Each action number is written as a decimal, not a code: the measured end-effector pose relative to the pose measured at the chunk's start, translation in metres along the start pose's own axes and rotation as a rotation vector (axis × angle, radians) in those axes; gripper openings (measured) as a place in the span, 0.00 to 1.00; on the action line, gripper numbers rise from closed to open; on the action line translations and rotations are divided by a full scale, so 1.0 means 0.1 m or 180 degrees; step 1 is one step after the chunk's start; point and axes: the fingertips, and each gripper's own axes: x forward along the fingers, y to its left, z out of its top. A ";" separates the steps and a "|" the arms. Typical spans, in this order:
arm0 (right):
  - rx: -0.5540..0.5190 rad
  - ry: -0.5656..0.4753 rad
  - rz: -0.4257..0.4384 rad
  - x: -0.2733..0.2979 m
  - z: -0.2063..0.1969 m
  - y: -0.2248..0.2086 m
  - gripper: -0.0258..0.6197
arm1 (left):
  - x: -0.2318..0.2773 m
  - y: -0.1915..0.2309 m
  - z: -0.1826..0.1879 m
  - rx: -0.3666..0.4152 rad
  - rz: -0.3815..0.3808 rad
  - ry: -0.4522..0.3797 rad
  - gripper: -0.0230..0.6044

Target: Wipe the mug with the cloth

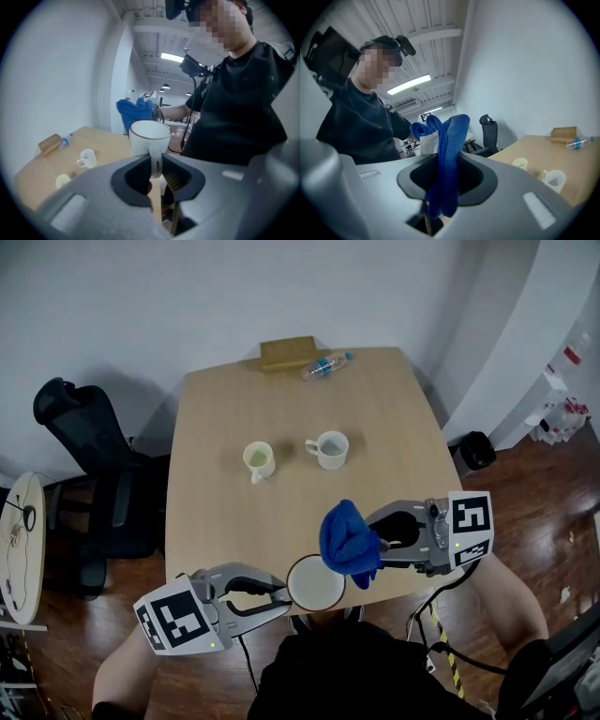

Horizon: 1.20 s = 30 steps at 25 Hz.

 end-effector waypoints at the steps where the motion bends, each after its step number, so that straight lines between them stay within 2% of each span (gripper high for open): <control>1: 0.0079 0.0012 0.0134 0.04 0.00 0.02 0.21 | 0.03 -0.08 0.01 0.0065 -0.0120 0.0030 0.14; 5: 0.0326 0.0169 0.0918 0.31 -0.04 0.29 0.21 | 0.17 -0.38 0.07 0.0217 -0.0669 -0.0004 0.14; 9: 0.0582 0.0311 0.1568 0.55 -0.09 0.48 0.21 | 0.25 -0.55 0.10 0.0199 -0.1130 -0.0032 0.14; 11: 0.0682 0.0314 0.1717 0.63 -0.12 0.51 0.21 | 0.27 -0.57 0.10 0.0174 -0.1183 -0.0057 0.14; 13: 0.0754 0.0178 0.1639 0.65 -0.12 0.42 0.21 | 0.28 -0.51 0.08 0.0108 -0.1083 -0.0121 0.14; 14: 0.0782 0.0043 0.1502 0.62 -0.11 0.33 0.21 | 0.27 -0.45 0.07 0.0052 -0.0984 -0.0177 0.14; 16: 0.0798 -0.0328 0.1046 0.48 -0.02 0.07 0.21 | 0.22 -0.29 0.06 -0.0099 -0.0712 -0.0309 0.14; 19: 0.0629 -0.0869 0.0043 0.10 0.19 -0.30 0.21 | 0.08 0.05 0.07 -0.0442 -0.0130 -0.0576 0.14; 21: 0.0357 -0.1011 -0.0666 -0.14 0.30 -0.45 0.21 | -0.02 0.38 0.12 -0.0800 0.0381 -0.0823 0.14; 24: -0.0198 -0.0969 -0.1446 -0.26 0.38 -0.43 0.21 | -0.20 0.90 0.14 -0.1255 0.1193 -0.1130 0.14; 26: -0.0631 -0.0861 -0.1684 -0.08 0.40 -0.27 0.21 | -0.28 1.13 0.16 -0.1493 0.1518 -0.1347 0.14; 28: -0.1053 -0.0676 -0.1803 0.22 0.36 -0.10 0.21 | -0.30 1.23 0.26 -0.1700 0.1563 -0.1634 0.14; 30: -0.1505 -0.0337 -0.1976 0.44 0.24 -0.06 0.21 | -0.28 1.24 0.39 -0.1777 0.1485 -0.1830 0.14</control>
